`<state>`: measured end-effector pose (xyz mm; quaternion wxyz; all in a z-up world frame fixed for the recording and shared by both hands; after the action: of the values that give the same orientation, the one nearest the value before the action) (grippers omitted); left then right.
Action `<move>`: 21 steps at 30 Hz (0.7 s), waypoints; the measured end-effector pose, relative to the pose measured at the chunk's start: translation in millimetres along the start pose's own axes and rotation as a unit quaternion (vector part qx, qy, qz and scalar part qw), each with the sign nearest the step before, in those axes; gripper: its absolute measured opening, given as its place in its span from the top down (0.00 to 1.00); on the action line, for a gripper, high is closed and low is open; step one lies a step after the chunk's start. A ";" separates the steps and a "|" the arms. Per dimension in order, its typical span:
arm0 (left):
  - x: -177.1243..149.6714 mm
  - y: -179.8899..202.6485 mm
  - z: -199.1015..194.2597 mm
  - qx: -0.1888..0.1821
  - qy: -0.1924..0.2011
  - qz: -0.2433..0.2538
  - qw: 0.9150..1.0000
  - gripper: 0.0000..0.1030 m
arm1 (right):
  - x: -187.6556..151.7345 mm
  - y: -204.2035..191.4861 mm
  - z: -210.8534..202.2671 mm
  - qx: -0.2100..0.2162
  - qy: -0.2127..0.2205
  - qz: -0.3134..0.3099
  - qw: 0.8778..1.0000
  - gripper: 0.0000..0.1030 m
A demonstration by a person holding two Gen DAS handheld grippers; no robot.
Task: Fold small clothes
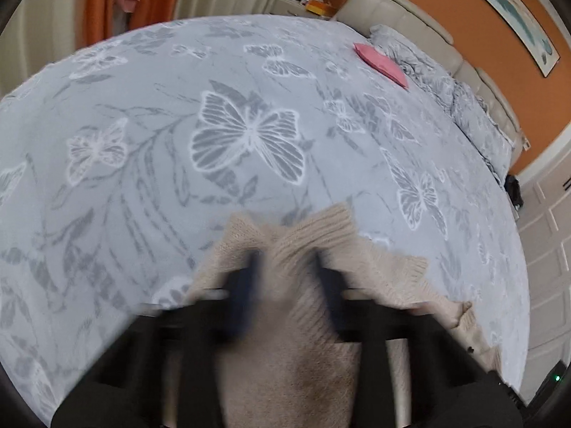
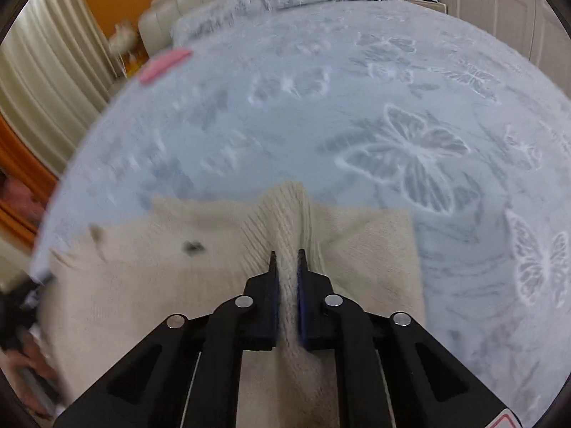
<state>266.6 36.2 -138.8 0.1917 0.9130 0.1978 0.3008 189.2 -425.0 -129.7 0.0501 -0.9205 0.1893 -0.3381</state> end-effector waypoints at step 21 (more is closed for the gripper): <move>-37.5 69.3 -14.7 -0.067 0.000 0.071 0.995 0.54 | -12.5 -60.5 -23.6 0.134 0.020 0.014 0.991 0.92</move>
<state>246.7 -37.1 -113.1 0.2309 0.9098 0.1117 0.3264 184.4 -363.4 -105.8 0.1742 -0.8957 0.1557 -0.3782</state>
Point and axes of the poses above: each gripper's, at about its wrist camera, not at the fingertips, and z roughly the way its jaws point, y to its right, x to its top, the point moved 6 cm from there along z, roughly the way its jaws point, and after that the axes turned 5 degrees about -z, right-handed, at the moved point
